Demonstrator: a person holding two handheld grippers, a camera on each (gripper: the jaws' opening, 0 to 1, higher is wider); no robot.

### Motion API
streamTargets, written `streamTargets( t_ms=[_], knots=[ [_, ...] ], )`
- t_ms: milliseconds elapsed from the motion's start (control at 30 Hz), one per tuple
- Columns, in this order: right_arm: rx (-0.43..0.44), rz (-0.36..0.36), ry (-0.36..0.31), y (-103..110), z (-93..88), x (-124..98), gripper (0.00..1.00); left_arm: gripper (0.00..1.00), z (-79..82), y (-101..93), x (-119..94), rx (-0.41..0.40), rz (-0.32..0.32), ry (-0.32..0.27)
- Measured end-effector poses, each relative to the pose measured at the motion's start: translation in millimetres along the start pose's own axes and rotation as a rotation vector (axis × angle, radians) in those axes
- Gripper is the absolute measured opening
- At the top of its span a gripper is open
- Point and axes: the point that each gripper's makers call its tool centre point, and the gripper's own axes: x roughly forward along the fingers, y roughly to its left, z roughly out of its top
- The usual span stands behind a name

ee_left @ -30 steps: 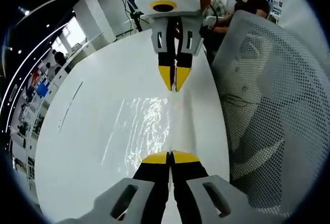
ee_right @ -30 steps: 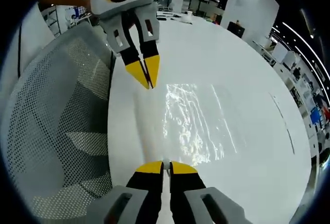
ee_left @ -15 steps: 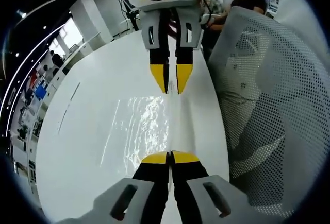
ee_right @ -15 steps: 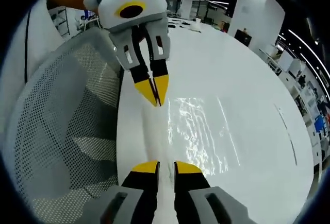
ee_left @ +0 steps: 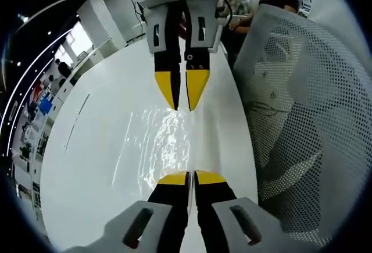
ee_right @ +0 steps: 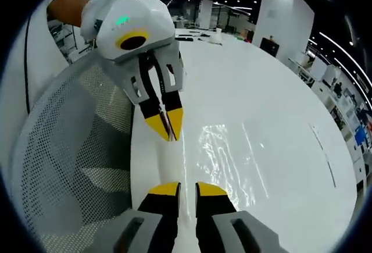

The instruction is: Open the resealable bag by pulling the two sides of the seal apart until the entire bag opening is separated and visibly accessible.

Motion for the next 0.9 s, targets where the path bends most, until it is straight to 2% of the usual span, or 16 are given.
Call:
streamTargets(
  t_ms=[133,467,567,700,767,900],
  knots=[
    [0.013,0.024,0.028,3.2,-6.0,9.2,0.06,0.02,-0.2,-0.3,0.5,0.002,0.001,0.001],
    [0.127,0.08,0.057,9.7,-13.1,25.5,0.04,0.04,3.1,-0.6,1.1,0.005,-0.006,-0.01],
    [0.126,0.082,0.077,11.1,-16.2,30.9,0.0,0.06,3.8,0.2,1.7,-0.003,-0.001,-0.012],
    [0.118,0.089,0.088,13.8,-16.3,32.6,0.0,0.07,5.9,-1.6,0.5,0.011,-0.001,-0.012],
    [0.119,0.088,0.087,12.9,-15.7,32.7,0.0,0.1,6.4,-1.0,-0.3,0.015,0.008,-0.014],
    [0.104,0.071,0.084,9.7,-13.9,31.8,0.0,0.25,8.3,2.9,-2.8,0.05,0.047,-0.017]
  ],
)
